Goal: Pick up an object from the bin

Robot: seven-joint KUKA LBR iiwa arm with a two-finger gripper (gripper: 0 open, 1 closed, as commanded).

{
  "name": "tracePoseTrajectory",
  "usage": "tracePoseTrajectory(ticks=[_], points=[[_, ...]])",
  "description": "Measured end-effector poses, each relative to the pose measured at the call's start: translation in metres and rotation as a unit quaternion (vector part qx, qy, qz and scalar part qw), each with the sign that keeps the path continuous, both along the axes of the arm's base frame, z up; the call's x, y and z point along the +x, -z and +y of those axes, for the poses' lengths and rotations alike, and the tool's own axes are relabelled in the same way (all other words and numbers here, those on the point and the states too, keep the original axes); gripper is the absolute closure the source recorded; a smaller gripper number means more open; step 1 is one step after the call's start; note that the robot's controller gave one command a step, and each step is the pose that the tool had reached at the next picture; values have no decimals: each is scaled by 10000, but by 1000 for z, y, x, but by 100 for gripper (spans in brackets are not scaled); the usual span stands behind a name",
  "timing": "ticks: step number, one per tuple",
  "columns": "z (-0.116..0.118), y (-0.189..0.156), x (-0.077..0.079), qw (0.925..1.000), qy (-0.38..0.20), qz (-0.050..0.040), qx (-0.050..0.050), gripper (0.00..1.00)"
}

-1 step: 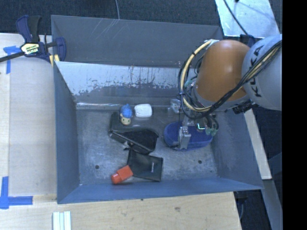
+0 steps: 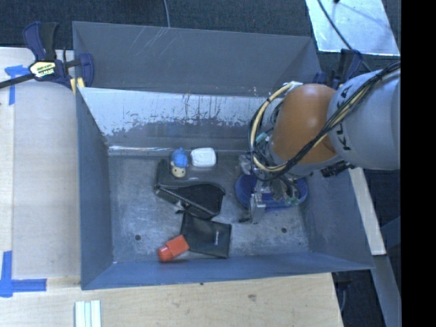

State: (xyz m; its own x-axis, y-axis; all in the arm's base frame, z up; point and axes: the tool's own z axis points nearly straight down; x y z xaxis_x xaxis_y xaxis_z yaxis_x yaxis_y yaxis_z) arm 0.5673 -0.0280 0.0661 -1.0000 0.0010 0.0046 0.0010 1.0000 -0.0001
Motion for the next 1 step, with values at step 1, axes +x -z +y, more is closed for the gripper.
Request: tracePoseTrajectory(ticks=[1], points=[[0, -4, 2, 10000, -5, -34, -1, 100]])
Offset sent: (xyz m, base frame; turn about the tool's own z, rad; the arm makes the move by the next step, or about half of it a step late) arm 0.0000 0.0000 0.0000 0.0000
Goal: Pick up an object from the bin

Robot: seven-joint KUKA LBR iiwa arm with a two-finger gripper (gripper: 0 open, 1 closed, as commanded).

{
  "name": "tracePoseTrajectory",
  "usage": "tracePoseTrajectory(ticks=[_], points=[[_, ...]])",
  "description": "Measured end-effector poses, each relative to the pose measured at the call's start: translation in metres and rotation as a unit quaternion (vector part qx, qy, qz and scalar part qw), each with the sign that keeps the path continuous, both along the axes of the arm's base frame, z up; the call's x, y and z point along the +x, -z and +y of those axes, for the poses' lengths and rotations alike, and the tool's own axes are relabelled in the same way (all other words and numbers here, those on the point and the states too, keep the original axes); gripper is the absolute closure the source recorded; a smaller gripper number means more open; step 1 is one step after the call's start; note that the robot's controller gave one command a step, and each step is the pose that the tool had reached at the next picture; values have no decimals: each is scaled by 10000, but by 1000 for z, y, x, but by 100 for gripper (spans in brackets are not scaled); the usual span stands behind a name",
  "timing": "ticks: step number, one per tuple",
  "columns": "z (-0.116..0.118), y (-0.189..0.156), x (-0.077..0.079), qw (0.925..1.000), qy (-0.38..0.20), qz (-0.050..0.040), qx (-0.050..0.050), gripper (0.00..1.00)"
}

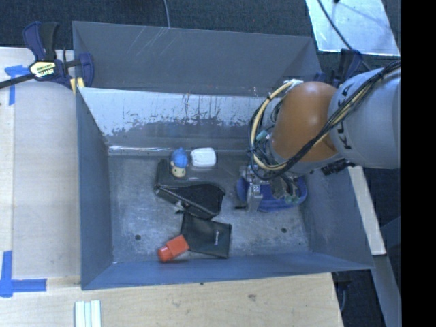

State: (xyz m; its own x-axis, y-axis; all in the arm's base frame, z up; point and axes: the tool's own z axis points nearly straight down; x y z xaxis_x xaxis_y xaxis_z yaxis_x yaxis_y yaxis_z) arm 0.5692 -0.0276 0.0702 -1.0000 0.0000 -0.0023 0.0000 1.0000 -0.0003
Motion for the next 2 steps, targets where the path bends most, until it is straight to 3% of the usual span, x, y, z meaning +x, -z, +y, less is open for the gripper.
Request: tracePoseTrajectory(ticks=[1, 2], points=[[15, -120, 43, 9999, 103, -56, 3, 100], [40, -231, 7, 9999, -87, -50, 5, 100]])
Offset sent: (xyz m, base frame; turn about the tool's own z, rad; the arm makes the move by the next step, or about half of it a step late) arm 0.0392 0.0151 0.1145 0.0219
